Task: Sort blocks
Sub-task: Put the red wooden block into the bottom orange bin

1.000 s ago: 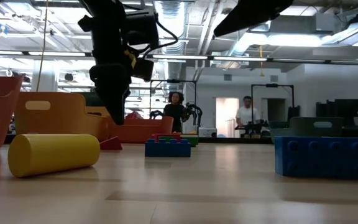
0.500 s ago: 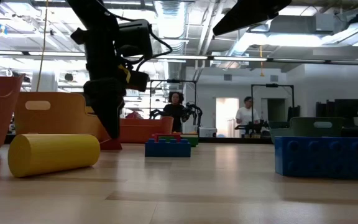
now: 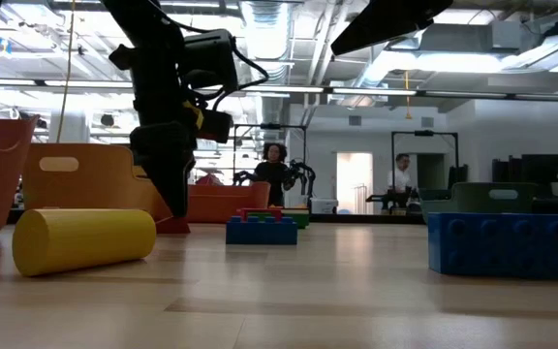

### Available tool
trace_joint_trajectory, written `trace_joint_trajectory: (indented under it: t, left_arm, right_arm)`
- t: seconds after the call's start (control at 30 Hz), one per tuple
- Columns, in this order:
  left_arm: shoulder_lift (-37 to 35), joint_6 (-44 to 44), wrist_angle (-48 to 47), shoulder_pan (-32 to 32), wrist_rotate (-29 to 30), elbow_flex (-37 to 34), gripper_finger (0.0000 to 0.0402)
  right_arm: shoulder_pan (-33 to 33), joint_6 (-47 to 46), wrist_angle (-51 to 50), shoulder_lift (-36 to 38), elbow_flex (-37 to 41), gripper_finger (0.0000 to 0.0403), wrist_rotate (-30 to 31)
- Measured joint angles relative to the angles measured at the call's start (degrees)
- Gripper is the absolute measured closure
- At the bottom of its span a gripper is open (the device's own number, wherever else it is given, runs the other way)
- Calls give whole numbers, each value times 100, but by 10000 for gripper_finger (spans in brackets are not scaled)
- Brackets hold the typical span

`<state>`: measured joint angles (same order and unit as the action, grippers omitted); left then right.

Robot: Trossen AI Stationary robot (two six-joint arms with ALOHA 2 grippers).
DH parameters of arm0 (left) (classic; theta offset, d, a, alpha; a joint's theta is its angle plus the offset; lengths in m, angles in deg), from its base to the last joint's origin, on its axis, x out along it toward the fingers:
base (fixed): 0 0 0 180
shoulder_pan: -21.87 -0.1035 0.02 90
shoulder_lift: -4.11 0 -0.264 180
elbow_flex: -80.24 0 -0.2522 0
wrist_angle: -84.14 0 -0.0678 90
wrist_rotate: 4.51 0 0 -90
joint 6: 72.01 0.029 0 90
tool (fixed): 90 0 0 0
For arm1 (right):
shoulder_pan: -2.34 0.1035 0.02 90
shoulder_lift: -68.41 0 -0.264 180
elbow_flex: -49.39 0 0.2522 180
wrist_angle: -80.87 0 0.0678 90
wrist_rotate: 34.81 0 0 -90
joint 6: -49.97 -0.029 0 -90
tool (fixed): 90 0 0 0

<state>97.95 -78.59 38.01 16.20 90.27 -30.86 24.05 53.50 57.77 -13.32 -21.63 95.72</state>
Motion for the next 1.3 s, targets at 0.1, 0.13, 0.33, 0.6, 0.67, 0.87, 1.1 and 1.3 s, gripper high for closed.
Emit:
trace_joint_trajectory:
  t: [0.1,0.13,0.33,0.6,0.67,0.87,1.1,1.3]
  left_arm:
    - [0,13,3,3,2,-3,195]
    - [0,24,23,3,2,-17,195]
    - [0,-12,319,104,18,-388,195]
    - [2,-72,541,148,82,-433,195]
    - [2,-65,630,147,98,-433,195]
    - [2,-132,690,151,109,-433,222]
    - [2,-134,846,169,122,-433,280]
    - [-214,-99,845,199,124,-435,280]
  right_arm:
    - [0,0,-2,0,0,172,2]
    - [0,0,-2,0,0,172,2]
    - [0,21,-3,0,0,172,2]
    - [0,39,0,0,0,172,2]
    - [0,23,-2,0,0,172,2]
    - [0,15,-2,0,0,172,2]
    - [0,-38,-4,0,0,172,2]
    - [0,-46,-4,0,0,172,2]
